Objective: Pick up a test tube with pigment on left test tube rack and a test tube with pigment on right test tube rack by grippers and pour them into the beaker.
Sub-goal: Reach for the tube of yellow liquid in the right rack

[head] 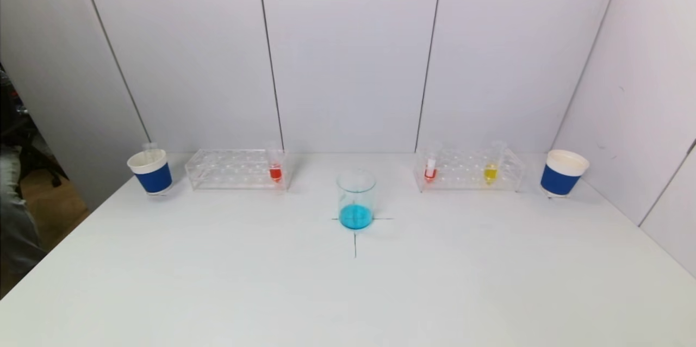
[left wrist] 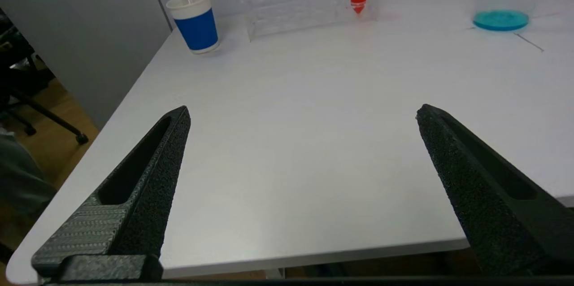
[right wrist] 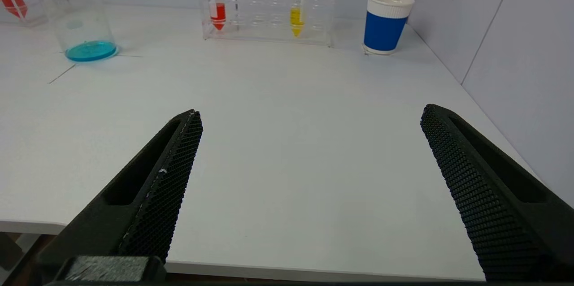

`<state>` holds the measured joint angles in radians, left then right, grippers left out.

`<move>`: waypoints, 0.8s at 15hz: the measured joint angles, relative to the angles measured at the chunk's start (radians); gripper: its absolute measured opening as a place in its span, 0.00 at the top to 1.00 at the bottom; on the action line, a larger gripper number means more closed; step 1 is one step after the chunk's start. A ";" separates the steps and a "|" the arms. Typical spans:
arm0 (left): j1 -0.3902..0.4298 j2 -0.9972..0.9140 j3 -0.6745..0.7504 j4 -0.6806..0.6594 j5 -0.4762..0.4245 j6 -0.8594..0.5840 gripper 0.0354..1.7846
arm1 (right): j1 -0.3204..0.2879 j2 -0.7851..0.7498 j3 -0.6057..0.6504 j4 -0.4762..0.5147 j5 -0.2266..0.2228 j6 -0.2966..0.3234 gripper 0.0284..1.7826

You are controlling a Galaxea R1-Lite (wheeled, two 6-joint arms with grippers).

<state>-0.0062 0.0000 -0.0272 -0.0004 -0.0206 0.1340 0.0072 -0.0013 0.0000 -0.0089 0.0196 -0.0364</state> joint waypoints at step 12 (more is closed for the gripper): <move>0.000 0.000 0.027 0.008 0.008 -0.032 0.01 | 0.000 0.000 0.000 0.000 0.000 0.000 0.01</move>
<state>-0.0057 0.0000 0.0000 0.0077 -0.0130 0.1023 0.0072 -0.0013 0.0000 -0.0085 0.0191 -0.0364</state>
